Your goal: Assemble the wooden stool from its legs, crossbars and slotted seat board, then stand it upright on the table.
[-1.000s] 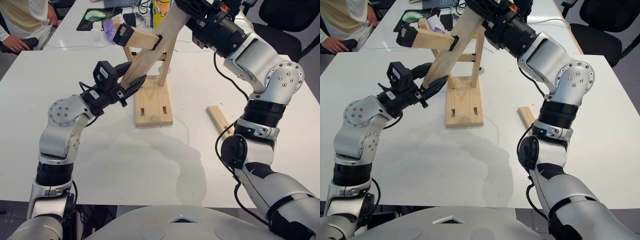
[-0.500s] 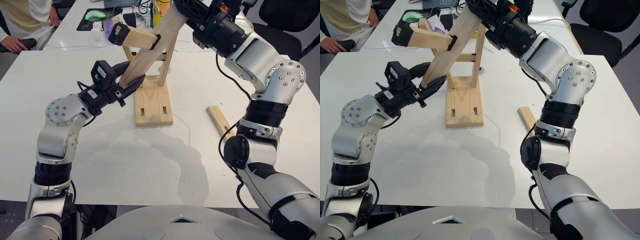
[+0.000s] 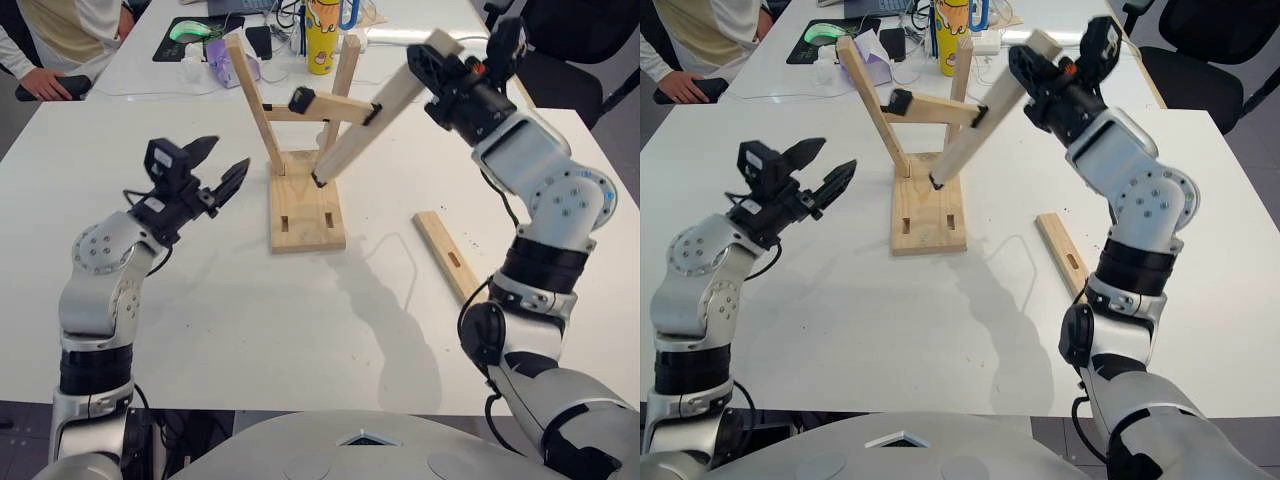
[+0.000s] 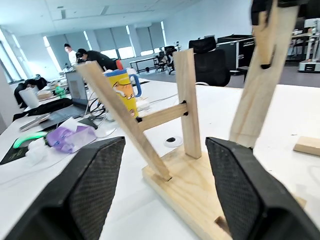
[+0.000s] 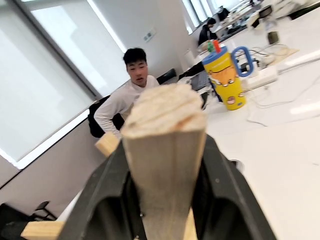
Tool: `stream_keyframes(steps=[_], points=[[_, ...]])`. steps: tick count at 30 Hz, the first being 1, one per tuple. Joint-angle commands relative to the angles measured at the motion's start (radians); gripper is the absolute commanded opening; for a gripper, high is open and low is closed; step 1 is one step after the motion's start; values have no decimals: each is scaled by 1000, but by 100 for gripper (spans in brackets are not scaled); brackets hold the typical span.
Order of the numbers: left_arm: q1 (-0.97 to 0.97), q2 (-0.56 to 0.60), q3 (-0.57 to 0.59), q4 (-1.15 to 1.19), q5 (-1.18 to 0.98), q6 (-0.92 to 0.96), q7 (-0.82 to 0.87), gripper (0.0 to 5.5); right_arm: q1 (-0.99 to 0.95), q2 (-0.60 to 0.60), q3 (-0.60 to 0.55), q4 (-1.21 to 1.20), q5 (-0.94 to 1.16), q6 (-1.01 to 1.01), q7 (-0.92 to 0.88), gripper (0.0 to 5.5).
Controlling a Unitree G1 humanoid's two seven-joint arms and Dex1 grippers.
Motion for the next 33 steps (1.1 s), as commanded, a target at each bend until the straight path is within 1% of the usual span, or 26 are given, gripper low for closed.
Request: stream_keyframes(steps=[1,7,17,23,25,29,33], points=[[33,-41,0,37,35,-33,49,298,82,50,45,-97,-75,-13,-88,104],[25,-71,-23,47,46,-38,70,298,148,116,66,-133,-109,-3,-141,104],[39,-83,-19,21,41,-23,82,298,218,142,64,-184,-131,52,-243,104],[42,-90,-20,6,36,-13,91,298,270,152,71,-192,-187,75,-316,104],[43,-92,-20,1,35,-10,93,298,274,131,97,-198,-223,53,-297,104],[44,-98,-24,-10,33,-3,96,298,288,90,197,-204,-317,-42,-196,104],[39,-105,-31,-16,33,4,99,298,324,67,266,-143,-410,-146,-98,104]])
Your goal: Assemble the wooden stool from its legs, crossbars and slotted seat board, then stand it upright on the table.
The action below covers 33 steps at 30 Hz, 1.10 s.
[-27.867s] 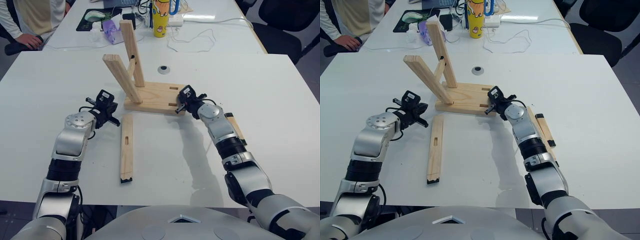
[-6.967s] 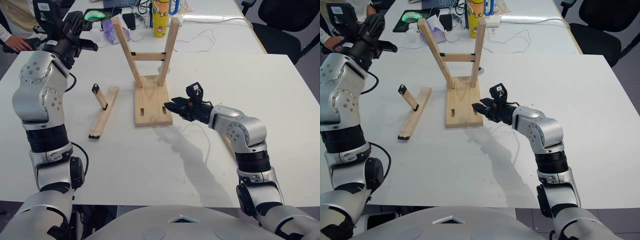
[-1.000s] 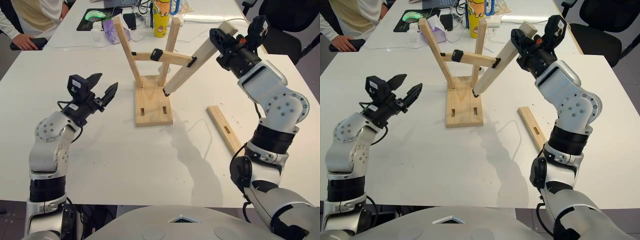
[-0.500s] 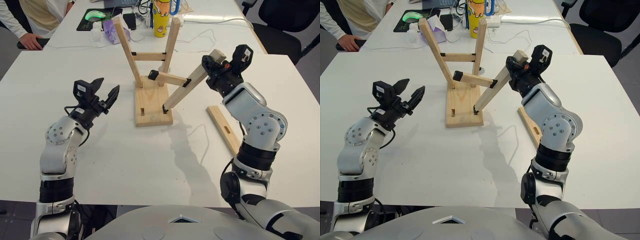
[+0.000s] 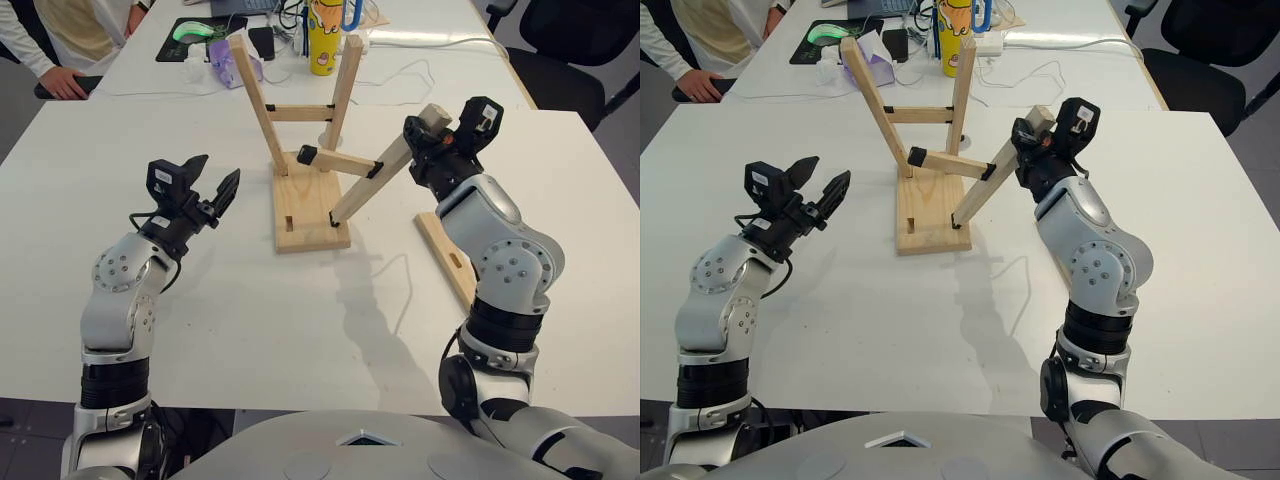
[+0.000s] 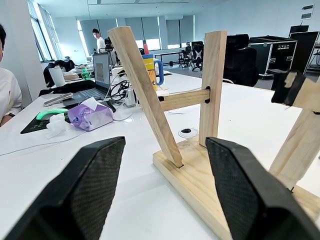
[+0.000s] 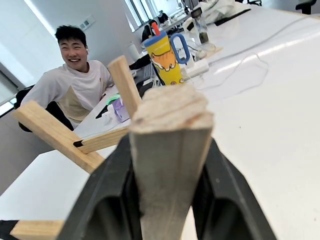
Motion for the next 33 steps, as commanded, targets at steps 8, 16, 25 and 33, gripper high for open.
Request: stream_keyframes(steps=[8,16,25,33], points=[[-5,-16,-19,-13,-2,13,4,298,66,-134,235,177,-238,-53,269,104],[-15,-23,-18,-11,-3,15,7,298,33,-82,162,209,-241,-81,300,162],[3,-28,-10,-20,-2,10,18,298,13,-109,0,110,-177,-121,391,193],[39,-45,-9,-41,2,1,41,298,14,-248,-151,106,-14,-76,602,193]])
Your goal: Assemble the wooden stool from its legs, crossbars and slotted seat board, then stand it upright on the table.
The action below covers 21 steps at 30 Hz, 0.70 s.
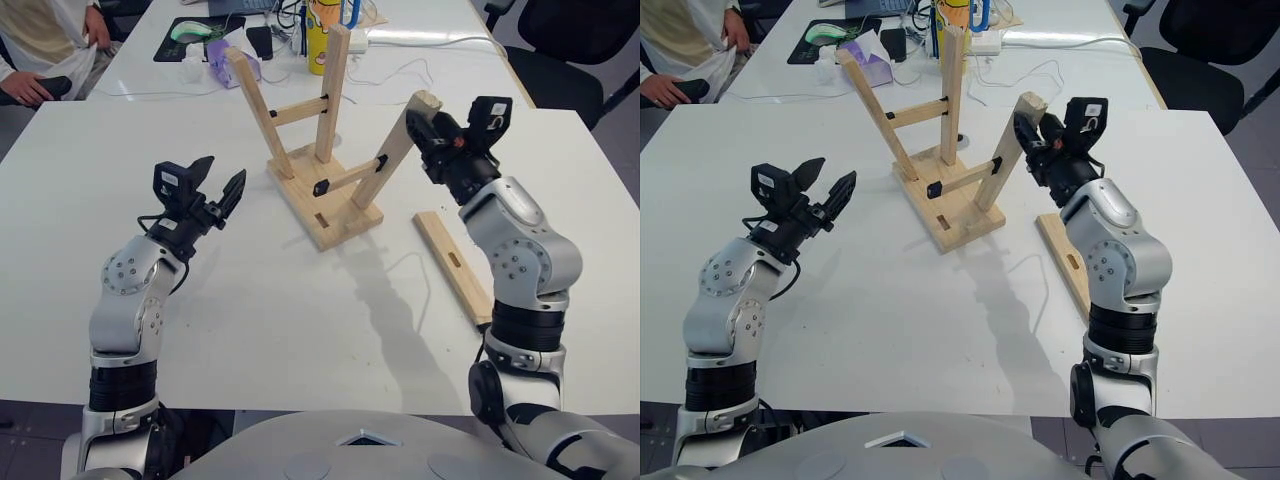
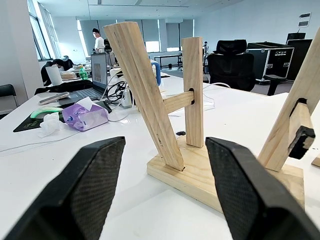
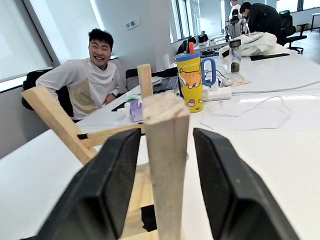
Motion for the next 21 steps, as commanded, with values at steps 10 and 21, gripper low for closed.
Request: stream_keyframes(steps=[10,21], points=[[55,-25,13,-43,7,-8,43,298,43,-578,139,178,-11,275,535,193],[88,-66,2,-63,18,-21,83,298,146,-465,220,221,-171,320,370,366]])
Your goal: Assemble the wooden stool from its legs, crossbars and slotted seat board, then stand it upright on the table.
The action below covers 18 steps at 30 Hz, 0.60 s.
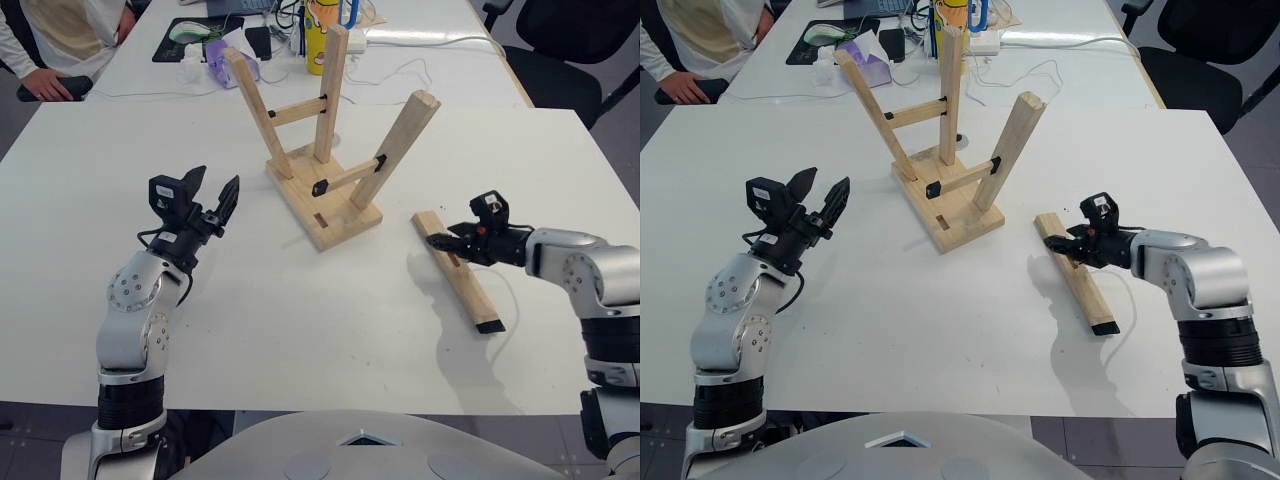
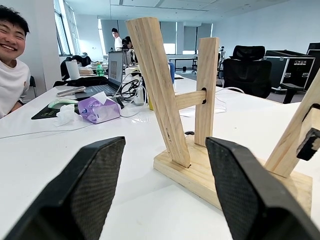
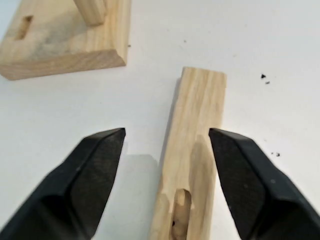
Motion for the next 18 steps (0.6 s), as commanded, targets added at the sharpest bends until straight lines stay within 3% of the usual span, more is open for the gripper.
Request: stream_keyframes(steps=[1,5,9,18], points=[[15,-9,-8,-14,8,-3,11,298,3,15,19,5,-54,-5,-28,383],[13,-12,-10,-12,7,-4,14,298,17,21,40,10,-88,-19,-22,441],[10,-13,-14,-9,6,-7,16,298,32,43,49,26,-115,-27,-27,441],[6,-14,-15,-6,5,-9,18,298,12,99,52,75,-186,-66,-74,297]])
